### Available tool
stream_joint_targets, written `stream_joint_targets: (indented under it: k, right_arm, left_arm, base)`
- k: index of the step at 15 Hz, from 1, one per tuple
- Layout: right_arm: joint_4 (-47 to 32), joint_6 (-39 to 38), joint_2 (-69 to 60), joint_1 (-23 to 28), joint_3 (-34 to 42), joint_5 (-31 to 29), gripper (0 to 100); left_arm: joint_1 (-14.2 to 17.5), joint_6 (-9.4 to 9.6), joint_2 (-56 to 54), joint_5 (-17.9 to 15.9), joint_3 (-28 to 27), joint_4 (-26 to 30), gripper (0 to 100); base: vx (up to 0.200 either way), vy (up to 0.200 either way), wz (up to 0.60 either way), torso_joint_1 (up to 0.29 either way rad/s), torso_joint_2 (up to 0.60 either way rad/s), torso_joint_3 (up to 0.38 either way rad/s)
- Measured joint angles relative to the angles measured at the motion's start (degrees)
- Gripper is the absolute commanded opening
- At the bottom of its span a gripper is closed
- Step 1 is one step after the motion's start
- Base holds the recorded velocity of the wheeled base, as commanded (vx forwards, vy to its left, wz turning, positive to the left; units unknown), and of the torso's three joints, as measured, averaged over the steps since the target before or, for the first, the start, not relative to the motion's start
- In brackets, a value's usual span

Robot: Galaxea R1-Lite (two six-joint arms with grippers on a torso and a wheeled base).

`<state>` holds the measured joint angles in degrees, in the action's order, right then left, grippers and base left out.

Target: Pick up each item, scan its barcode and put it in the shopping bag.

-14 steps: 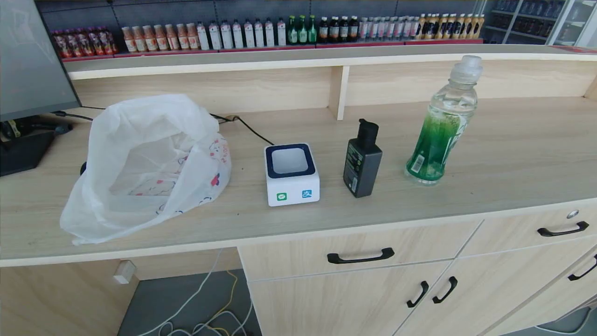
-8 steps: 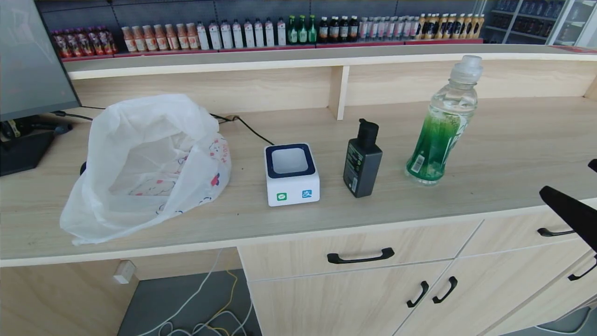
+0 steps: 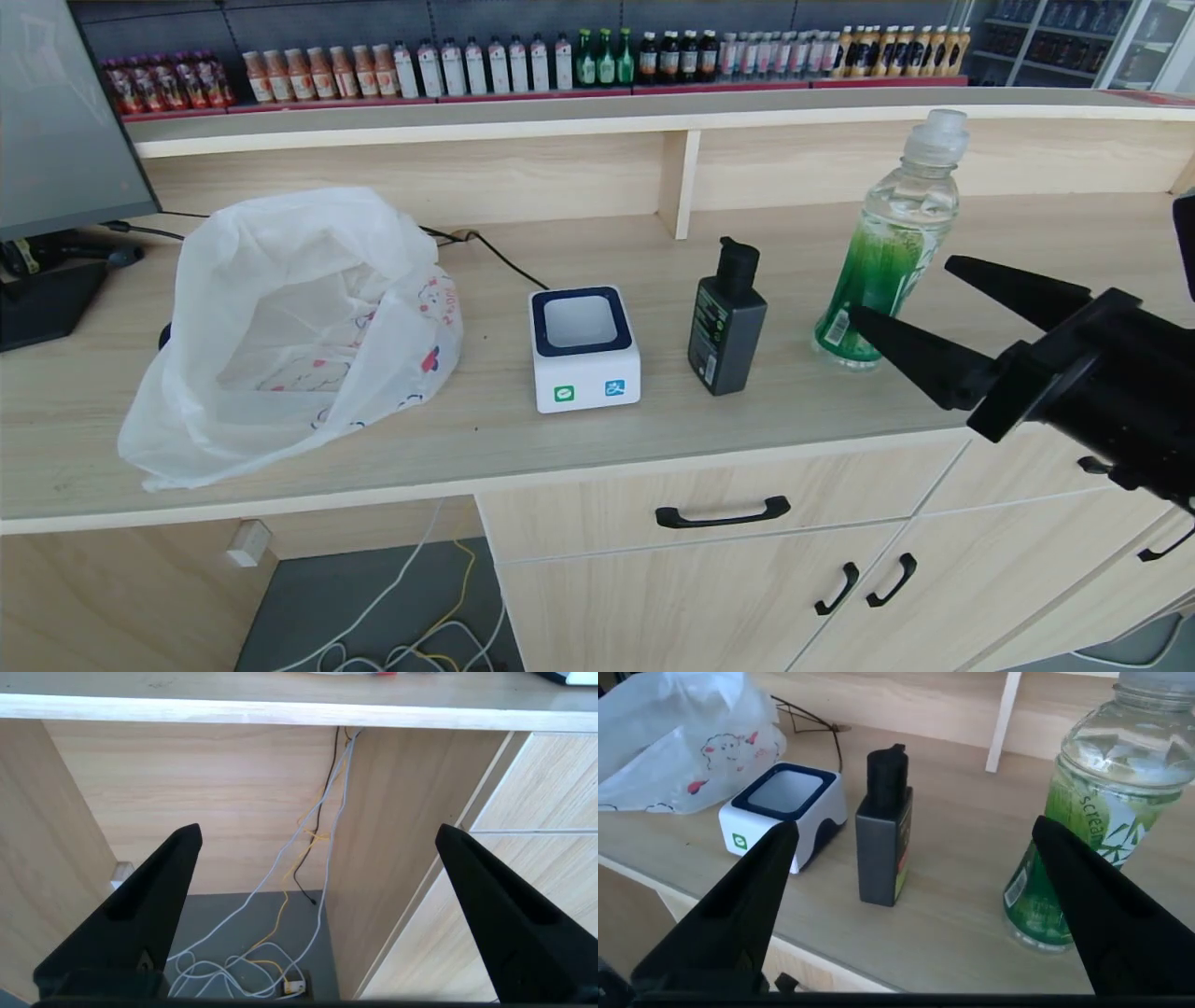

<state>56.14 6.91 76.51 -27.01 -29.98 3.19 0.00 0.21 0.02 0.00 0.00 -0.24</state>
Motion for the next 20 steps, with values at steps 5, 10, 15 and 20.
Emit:
stream_joint_targets:
  k: [5,10,15,20]
  right_arm:
    - [1.67,-0.1,8.55,-2.65,-2.63,-0.96,100]
    - [2.82,-0.78,16.74,-5.03,-8.55,-5.53,100]
    - [2.93,-2.1,21.13,-6.97,-12.96,-9.13,100]
    - [2.88,-4.67,21.83,-6.14,-13.9,-9.73,100]
  left_arm:
    - [0.0,0.0,0.0,0.0,0.0,0.0,100]
    - [0.0,0.0,0.0,0.0,0.0,0.02,100]
    - [0.0,0.01,0.0,0.0,0.0,0.02,100]
    - [0.0,0.01,0.0,0.0,0.0,0.0,100]
  base:
    - [0.0,0.0,0.0,0.0,0.0,0.0]
    - [0.0,0.0,0.0,0.0,0.0,0.0]
    - [0.0,0.0,0.0,0.0,0.0,0.0]
    - [0.0,0.0,0.0,0.0,0.0,0.0]
